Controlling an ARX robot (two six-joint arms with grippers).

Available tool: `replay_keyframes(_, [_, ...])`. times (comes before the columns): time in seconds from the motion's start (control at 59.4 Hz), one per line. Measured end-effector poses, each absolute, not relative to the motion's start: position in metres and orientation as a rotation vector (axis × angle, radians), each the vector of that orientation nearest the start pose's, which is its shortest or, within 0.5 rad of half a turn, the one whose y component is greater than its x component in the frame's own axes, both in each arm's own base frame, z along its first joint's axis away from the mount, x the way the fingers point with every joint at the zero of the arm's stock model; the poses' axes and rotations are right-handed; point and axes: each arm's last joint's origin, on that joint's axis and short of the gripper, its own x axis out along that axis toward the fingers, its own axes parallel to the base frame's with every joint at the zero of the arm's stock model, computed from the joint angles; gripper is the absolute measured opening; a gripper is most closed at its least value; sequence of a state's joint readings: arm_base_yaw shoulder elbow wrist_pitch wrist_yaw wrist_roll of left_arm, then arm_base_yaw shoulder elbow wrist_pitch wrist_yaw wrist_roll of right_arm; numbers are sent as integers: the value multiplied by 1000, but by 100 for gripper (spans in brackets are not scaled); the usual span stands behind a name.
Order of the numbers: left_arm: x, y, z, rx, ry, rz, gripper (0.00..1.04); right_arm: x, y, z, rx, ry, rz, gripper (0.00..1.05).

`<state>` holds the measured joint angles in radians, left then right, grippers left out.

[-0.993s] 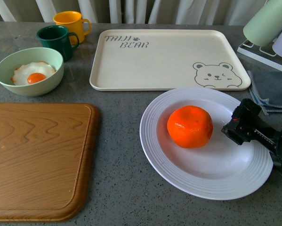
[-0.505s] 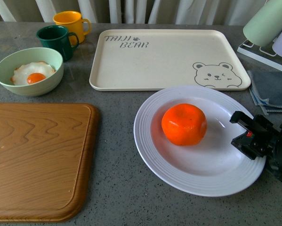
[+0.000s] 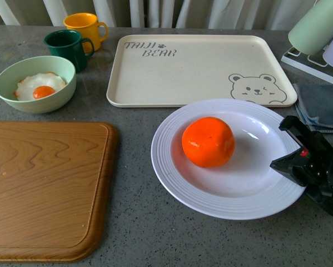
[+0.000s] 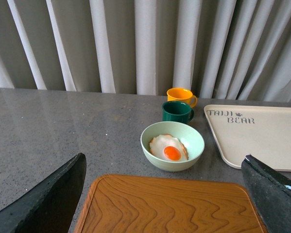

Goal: Place orange and plate with both arms

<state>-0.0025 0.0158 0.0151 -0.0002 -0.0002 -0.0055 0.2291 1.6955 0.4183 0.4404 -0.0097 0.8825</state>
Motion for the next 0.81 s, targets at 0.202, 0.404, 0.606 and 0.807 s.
replay_keyframes(0.202, [98,0,167,-6,1,-3,96,238,51,83,784,818,-101,6])
replay_keyframes(0.404, [98,0,167,-6,1,-3,96,240,48,86,823,784,-57,3])
replay_keyframes(0.606, [98,0,167,-6,1,-3,96,237,47,89,828,755,-43,3])
replay_keyframes(0.807, [98,0,167,-6,1,-3,96,235,44,94,832,709,-42,3])
